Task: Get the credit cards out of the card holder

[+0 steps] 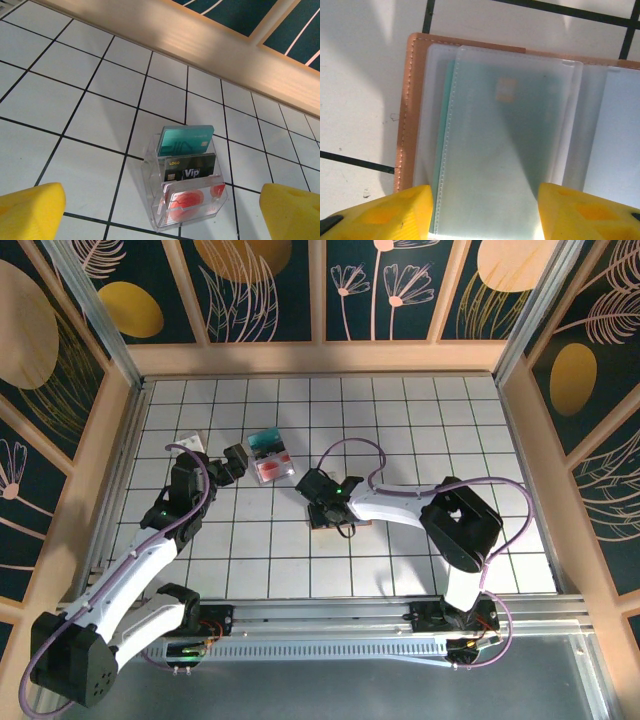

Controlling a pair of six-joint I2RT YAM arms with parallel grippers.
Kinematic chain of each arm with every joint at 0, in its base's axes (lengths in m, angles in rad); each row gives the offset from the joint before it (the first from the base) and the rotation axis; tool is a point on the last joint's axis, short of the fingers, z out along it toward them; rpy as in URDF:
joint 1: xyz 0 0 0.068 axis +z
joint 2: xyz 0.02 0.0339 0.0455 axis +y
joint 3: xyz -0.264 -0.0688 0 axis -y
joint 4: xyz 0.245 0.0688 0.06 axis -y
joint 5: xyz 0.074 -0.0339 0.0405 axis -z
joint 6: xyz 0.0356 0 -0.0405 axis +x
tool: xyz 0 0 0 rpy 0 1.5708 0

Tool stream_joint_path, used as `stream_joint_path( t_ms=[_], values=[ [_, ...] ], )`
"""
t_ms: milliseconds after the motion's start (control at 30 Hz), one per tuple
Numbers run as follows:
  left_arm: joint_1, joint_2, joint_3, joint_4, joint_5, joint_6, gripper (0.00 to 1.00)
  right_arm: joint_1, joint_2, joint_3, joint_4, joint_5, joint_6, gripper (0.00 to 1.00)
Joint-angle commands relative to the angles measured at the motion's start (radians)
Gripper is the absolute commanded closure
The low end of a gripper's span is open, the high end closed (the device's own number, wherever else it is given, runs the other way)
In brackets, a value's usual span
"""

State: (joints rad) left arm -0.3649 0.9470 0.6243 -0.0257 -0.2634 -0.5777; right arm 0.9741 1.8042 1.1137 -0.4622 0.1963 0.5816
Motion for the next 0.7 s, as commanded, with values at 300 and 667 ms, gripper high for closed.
stream_joint_path(
  t_ms=[300, 667],
  values=[
    [0.003, 0.016, 0.04, -0.002, -0.006, -0.013, 0.01, -0.01, 0.046, -0.021, 0.019, -0.02, -0.006, 0.45],
    [0.003, 0.036, 0.07, 0.003, 0.063, 0.028, 0.01, -0.061, -0.028, -0.099, 0.128, -0.15, -0.01, 0.64]
  ],
)
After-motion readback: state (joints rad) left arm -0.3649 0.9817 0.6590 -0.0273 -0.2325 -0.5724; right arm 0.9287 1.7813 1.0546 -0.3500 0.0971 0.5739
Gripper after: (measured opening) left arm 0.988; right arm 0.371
